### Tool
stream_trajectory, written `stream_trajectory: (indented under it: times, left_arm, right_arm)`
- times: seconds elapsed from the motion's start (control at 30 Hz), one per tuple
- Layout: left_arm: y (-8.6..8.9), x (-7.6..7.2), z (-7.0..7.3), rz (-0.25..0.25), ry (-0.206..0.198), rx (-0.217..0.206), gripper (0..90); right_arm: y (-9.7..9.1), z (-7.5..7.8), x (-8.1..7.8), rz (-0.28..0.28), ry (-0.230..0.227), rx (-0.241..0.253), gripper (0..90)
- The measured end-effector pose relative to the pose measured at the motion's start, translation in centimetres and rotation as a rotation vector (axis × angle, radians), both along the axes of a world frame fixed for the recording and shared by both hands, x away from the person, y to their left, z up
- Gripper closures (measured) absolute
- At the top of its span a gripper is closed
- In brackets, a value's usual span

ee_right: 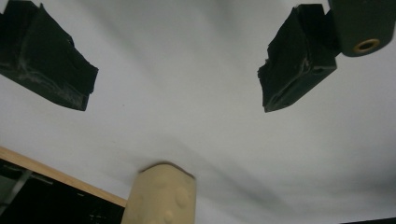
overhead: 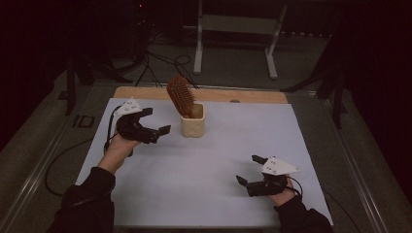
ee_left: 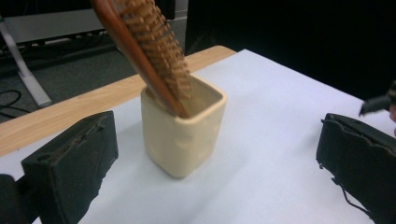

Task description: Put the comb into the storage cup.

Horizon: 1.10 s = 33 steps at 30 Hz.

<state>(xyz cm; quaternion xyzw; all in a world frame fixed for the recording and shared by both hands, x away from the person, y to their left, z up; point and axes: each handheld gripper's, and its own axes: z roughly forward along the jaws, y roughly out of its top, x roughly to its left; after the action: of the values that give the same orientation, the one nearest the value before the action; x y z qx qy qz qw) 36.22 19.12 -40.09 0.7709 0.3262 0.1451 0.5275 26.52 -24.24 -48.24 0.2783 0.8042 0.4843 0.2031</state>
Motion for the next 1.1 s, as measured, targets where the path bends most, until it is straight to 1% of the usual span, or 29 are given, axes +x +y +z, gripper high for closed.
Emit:
stream_trajectory:
  times: [0.07,0.13,0.3,0.43,0.5,0.57,0.63,0.7,0.77,0.8,0.87,1.0,1.1]
  left_arm:
    - [0.5,-0.7,-0.5,-0.002,0.002,0.004,0.0]
    - [0.9,-1.3,-1.0,0.002,0.003,0.017,0.0]
    - [1.9,-2.7,-2.2,-0.002,0.015,0.025,0.0]
    - [2.6,-3.7,-3.0,-0.002,0.026,0.017,0.0]
    - [2.9,-4.3,-3.5,0.003,0.02,0.031,0.0]
    - [3.1,-4.9,-4.1,0.005,0.03,0.024,0.0]
    - [3.4,-5.6,-4.7,0.01,0.03,0.024,0.0]
    - [3.6,-6.2,-5.2,0.011,0.033,0.026,0.0]
    - [3.8,-6.8,-5.8,0.013,0.037,0.031,0.0]
    - [3.9,-7.1,-6.1,0.015,0.042,0.026,0.0]
    - [4.2,-7.7,-6.6,0.019,0.039,0.029,0.0]
    - [4.6,-8.7,-7.5,0.029,0.046,0.032,0.0]
    - [5.0,-9.4,-8.1,0.037,0.053,0.038,0.0]
  right_arm:
    - [-0.1,0.0,0.0,-0.002,0.001,0.006,9.4]
    - [0.0,0.0,0.0,-0.002,-0.004,0.005,9.4]
    - [0.0,-0.1,-0.2,0.0,-0.002,-0.002,9.4]
    - [-0.1,-0.2,-0.3,-0.002,-0.004,-0.003,9.4]
    - [-0.1,-0.2,-0.4,-0.002,-0.004,-0.007,9.4]
    - [-0.1,-0.2,-0.5,-0.002,-0.006,-0.011,9.4]
    - [-0.2,-0.2,-0.6,-0.006,-0.004,-0.002,9.4]
    - [-0.4,-0.2,-0.6,-0.001,-0.013,-0.004,9.4]
    - [-0.5,-0.2,-0.6,-0.004,-0.009,-0.001,9.4]
    - [-0.5,-0.2,-0.6,-0.007,-0.006,0.002,9.5]
    - [-0.5,-0.2,-0.7,-0.008,-0.008,-0.003,9.4]
    - [-0.6,-0.3,-0.7,-0.007,-0.007,-0.008,9.4]
    - [-0.7,-0.4,-0.7,-0.006,-0.005,-0.001,9.4]
